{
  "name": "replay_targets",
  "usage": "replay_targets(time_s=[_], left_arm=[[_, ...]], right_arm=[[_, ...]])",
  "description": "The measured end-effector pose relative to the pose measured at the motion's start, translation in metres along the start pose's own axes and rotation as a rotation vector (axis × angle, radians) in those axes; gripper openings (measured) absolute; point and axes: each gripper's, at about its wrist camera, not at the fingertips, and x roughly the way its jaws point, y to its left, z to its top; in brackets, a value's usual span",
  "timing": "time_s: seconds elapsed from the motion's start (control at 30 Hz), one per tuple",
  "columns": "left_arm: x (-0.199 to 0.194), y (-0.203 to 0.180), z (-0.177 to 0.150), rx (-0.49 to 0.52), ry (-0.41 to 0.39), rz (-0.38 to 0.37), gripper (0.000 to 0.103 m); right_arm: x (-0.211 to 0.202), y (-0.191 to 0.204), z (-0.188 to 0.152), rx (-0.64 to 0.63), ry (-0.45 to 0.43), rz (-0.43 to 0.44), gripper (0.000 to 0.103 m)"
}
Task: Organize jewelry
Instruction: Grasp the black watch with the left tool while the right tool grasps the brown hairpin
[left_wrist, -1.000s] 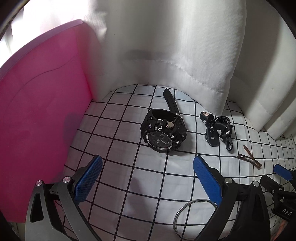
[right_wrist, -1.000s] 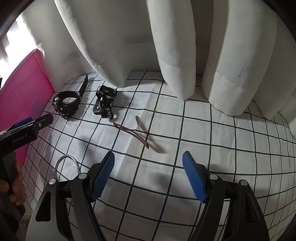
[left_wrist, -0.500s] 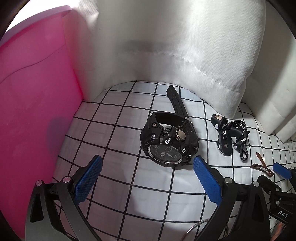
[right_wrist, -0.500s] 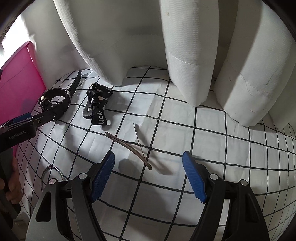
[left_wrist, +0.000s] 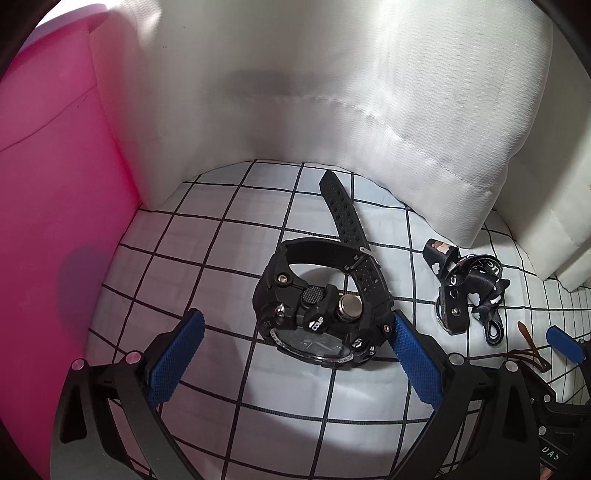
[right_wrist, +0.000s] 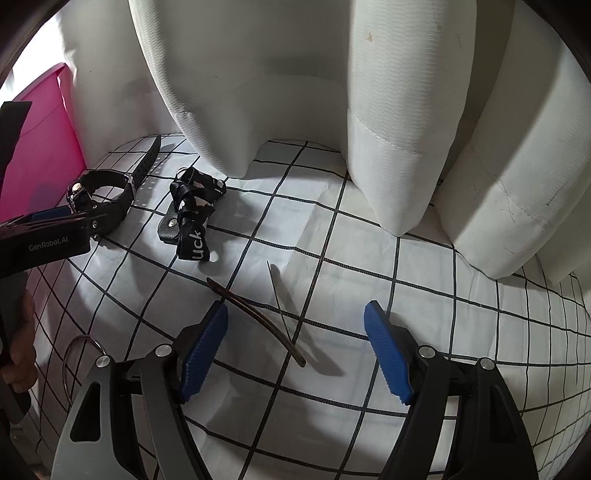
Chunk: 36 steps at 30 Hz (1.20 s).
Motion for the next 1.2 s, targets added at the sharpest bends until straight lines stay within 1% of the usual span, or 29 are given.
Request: replay_targets(time_s=[0.2, 0.37, 0.5, 0.6, 0.63, 0.67, 0.7, 0.77, 0.8, 0.87, 0.9, 0.93, 1.13, 1.2], left_arm=[[0.018, -0.003, 0.007, 0.005, 0.017, 0.001, 0.097], [0.022, -0.003, 0.01, -0.005, 0.005, -0.005, 0.098], [0.024, -0.004, 0.011, -0.01, -0.004, -0.003, 0.098], [0.022, -0.004, 0.009, -0.009, -0.011, -0.006, 0.095], [0.02, -0.004, 0.008, -0.007, -0.015, -0.007, 0.092], [0.019, -0.005, 0.008, -0.003, -0.02, -0.009, 0.086], [0.018, -0.007, 0.007, 0.003, -0.024, -0.016, 0.082], [0.015, -0.011, 0.007, 0.02, -0.03, -0.027, 0.067], [0.015, -0.012, 0.007, 0.024, -0.027, -0.023, 0.067], [0.015, -0.011, 0.007, 0.011, -0.023, -0.032, 0.067], [0.015, -0.01, 0.006, 0.004, -0.02, -0.037, 0.066], [0.014, -0.009, 0.006, -0.002, -0.018, -0.041, 0.066], [0.005, 0.0, -0.004, -0.02, -0.001, -0.053, 0.066], [0.002, 0.0, -0.002, -0.023, -0.001, -0.058, 0.066]], right_arm=[[0.01, 0.009, 0.007, -0.007, -0.019, -0.001, 0.073], [0.013, 0.014, 0.007, -0.009, -0.038, -0.001, 0.073], [0.012, 0.011, 0.0, -0.011, -0.042, 0.008, 0.073], [0.003, 0.003, -0.009, -0.013, -0.044, 0.011, 0.072], [0.001, 0.002, -0.01, -0.015, -0.044, 0.013, 0.071], [-0.001, 0.002, -0.013, -0.018, -0.043, 0.016, 0.069], [-0.002, 0.002, -0.013, -0.022, -0.043, 0.021, 0.067], [-0.005, 0.004, -0.015, -0.034, -0.044, 0.03, 0.059], [-0.006, 0.005, -0.016, -0.038, -0.046, 0.033, 0.054], [-0.009, 0.007, -0.018, -0.036, -0.051, 0.037, 0.032], [-0.01, 0.006, -0.019, -0.031, -0.052, 0.038, 0.024], [-0.012, 0.004, -0.02, -0.023, -0.052, 0.042, 0.02], [-0.026, -0.004, -0.032, 0.008, -0.065, 0.077, 0.02], [-0.034, -0.008, -0.036, 0.022, -0.074, 0.091, 0.02]])
